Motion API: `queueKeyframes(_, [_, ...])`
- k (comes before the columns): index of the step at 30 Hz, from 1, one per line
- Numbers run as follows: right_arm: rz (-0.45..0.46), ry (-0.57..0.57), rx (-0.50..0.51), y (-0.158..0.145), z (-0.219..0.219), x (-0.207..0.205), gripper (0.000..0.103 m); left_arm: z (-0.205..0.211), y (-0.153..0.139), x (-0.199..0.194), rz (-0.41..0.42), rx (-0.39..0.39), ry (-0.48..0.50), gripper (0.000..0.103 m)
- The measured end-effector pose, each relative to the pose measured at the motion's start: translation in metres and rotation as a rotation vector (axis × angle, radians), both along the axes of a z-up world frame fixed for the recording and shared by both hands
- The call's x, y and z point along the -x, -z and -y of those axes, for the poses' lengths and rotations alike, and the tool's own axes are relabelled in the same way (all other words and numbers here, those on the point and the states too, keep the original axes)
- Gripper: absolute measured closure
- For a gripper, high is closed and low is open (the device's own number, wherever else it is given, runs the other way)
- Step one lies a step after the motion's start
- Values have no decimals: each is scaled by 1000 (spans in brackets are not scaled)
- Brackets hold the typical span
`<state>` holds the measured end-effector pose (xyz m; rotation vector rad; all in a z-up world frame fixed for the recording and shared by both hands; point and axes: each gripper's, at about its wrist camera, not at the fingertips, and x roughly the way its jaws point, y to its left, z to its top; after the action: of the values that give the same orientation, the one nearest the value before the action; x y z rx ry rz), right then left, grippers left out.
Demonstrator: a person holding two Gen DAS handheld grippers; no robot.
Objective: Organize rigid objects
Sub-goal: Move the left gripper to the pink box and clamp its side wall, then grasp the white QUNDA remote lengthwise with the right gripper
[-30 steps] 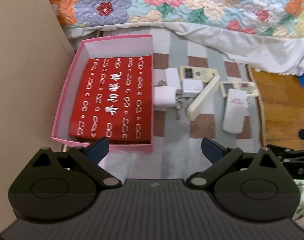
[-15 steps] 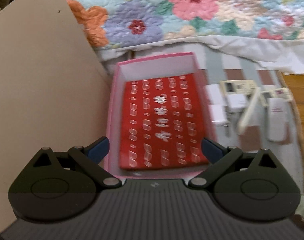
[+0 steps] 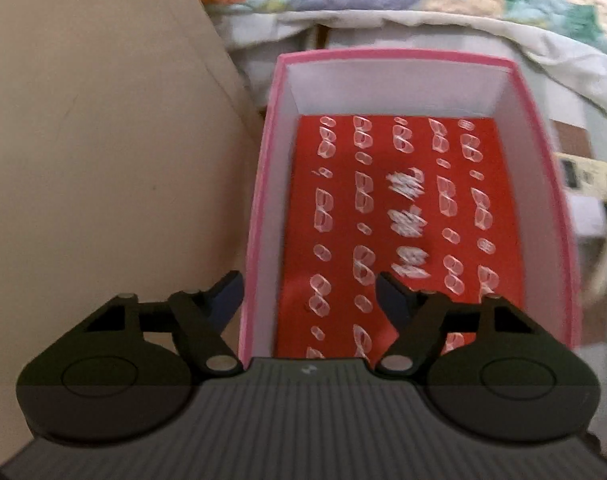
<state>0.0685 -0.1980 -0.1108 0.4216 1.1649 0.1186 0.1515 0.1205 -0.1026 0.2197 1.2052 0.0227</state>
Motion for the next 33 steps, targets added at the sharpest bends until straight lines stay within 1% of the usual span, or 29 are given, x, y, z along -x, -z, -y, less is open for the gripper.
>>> queueKeyframes(1, [-8,1,4,5,-2,-3,12,-1,4,-4,5,-11,0,39])
queueKeyframes(3, [-12,-2,21,12,-4,-7,15,-4,12,-12,1,-10,-12,46])
queueKeyframes(4, [-14,-2,24,14,-4,-9,15,-5,17,-15,-4,-7,-20,47])
queueKeyframes(5, [-17,0,27,17,-2,-11,16,-7,22,-20,-3,-11,-28,54])
queueKeyframes(6, [-17,8,31,19,0,-13,16,-9,26,-22,3,-27,-38,65])
queueKeyframes(7, [-15,17,33,21,2,-14,16,-10,30,-25,12,-51,-46,70])
queueKeyframes(8, [-10,26,36,23,5,-16,17,-13,33,-28,24,-67,-50,80])
queueKeyframes(9, [-5,34,37,24,7,-16,17,-16,35,-30,40,-74,-52,88])
queueKeyframes(10, [-2,39,36,25,9,-18,17,-19,36,-31,57,-72,-49,88])
queueKeyframes(12, [0,54,32,30,11,-20,19,-24,39,-32,82,-36,-41,88])
queueKeyframes(13, [-2,61,31,33,11,-22,20,-25,40,-32,93,-33,-34,89])
queueKeyframes(16, [-23,81,29,44,10,-29,29,-22,45,-29,122,-49,-9,89])
queueKeyframes(18, [-37,102,44,52,8,-33,38,-20,45,-26,130,-45,8,91])
queueKeyframes(19, [-41,114,56,55,7,-35,41,-21,44,-25,131,-29,16,92])
queueKeyframes(21, [-45,150,70,60,8,-35,60,-17,41,-23,131,3,40,94])
queueKeyframes(22, [-59,182,74,62,10,-33,64,-13,43,-20,139,-9,68,94])
queueKeyframes(23, [-74,211,85,63,14,-29,70,-7,44,-18,149,-51,100,92])
queueKeyframes(24, [-77,218,85,63,18,-25,73,-1,45,-16,155,-90,128,92])
queueKeyframes(25, [-72,226,68,64,23,-20,74,0,44,-14,156,-91,129,92])
queueKeyframes(27, [-83,234,21,65,35,-10,77,-6,40,-17,151,-29,102,95])
queueKeyframes(31, [-83,224,-62,70,46,3,79,-18,37,-25,117,128,49,100])
queueKeyframes(32, [-74,222,-69,72,45,5,78,-17,37,-26,110,153,46,100])
queueKeyframes(33, [-65,217,-61,71,45,7,78,-15,37,-27,108,143,48,99])
